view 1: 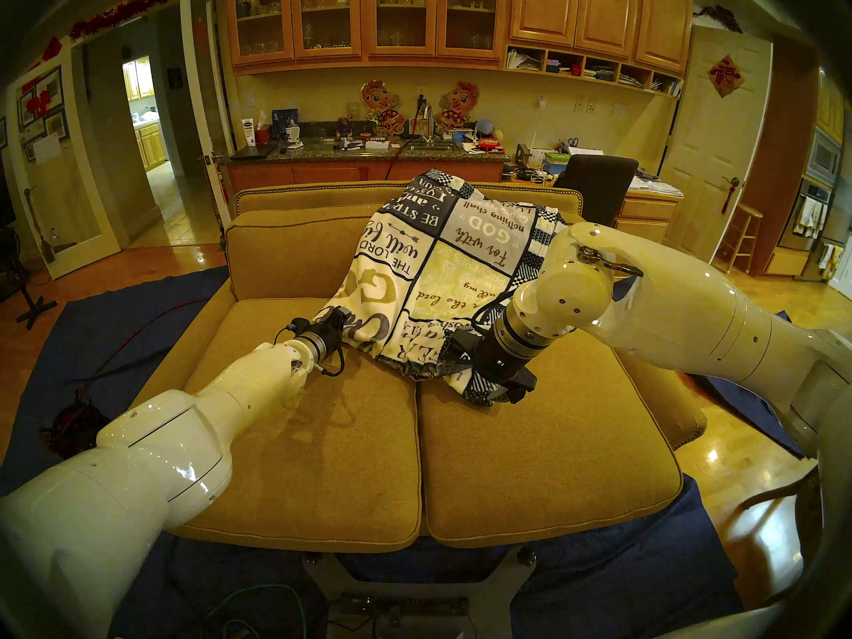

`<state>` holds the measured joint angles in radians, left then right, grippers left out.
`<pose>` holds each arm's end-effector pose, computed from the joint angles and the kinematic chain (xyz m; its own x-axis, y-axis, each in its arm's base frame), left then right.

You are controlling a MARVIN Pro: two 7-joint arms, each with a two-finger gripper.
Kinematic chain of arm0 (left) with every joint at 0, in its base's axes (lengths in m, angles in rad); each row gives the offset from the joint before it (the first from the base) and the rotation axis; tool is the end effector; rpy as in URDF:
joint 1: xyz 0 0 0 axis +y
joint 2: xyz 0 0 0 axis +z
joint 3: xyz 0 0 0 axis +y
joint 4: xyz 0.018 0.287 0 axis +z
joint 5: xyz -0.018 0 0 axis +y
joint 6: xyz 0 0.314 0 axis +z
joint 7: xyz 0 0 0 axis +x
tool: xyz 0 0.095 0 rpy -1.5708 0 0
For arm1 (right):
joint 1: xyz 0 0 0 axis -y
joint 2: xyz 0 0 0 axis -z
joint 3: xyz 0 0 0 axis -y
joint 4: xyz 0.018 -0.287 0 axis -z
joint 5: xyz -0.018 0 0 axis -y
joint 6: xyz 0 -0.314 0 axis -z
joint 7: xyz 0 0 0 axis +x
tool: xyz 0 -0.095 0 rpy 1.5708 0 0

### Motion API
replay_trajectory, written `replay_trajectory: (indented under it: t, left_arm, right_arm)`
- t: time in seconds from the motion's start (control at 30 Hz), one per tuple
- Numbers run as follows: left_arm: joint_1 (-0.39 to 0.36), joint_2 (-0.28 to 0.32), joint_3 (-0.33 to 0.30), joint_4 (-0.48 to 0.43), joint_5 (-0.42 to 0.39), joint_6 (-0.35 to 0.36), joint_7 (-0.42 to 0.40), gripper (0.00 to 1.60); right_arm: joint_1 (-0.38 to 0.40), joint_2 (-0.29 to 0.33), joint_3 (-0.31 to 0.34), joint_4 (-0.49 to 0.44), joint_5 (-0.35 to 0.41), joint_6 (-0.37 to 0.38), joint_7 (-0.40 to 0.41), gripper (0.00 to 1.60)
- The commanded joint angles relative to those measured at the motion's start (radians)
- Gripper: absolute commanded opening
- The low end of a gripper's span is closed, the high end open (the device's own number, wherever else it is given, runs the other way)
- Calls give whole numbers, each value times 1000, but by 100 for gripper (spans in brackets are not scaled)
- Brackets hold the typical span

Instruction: Fold the blanket in half twice

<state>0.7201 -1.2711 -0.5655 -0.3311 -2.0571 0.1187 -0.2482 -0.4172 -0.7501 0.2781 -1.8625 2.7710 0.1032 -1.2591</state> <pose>0.5652 0.0711 -0.3824 0.3567 0.8500 0.3877 0.2354 -0.4834 0.8432 0.4002 0.0807 -0.1590 0.8848 -0.4560 0.0965 -0.4012 -0.8504 -0.3403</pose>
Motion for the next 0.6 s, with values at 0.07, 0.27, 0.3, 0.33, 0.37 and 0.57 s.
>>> replay_trajectory:
  t: [0.07,0.27,0.3,0.33,0.37,0.57]
  left_arm:
    - [-62,-35,-8,69,-3,26,-17,160]
    - [-54,-48,-20,107,-14,39,-34,0]
    - [-54,-48,-20,107,-14,39,-34,0]
    - [-53,-50,-23,112,-16,41,-38,0]
    - [-53,-51,-24,119,-17,42,-38,0]
    - [-51,-57,-31,139,-18,42,-82,0]
  right_arm:
    - [10,1,9,-2,-2,1,2,160]
    - [10,1,8,-1,-2,1,2,160]
    - [10,1,8,-1,-2,1,2,160]
    - [10,1,8,-1,-2,1,2,160]
    - [10,1,9,-1,-2,1,2,160]
    - [11,1,9,-2,-2,1,2,160]
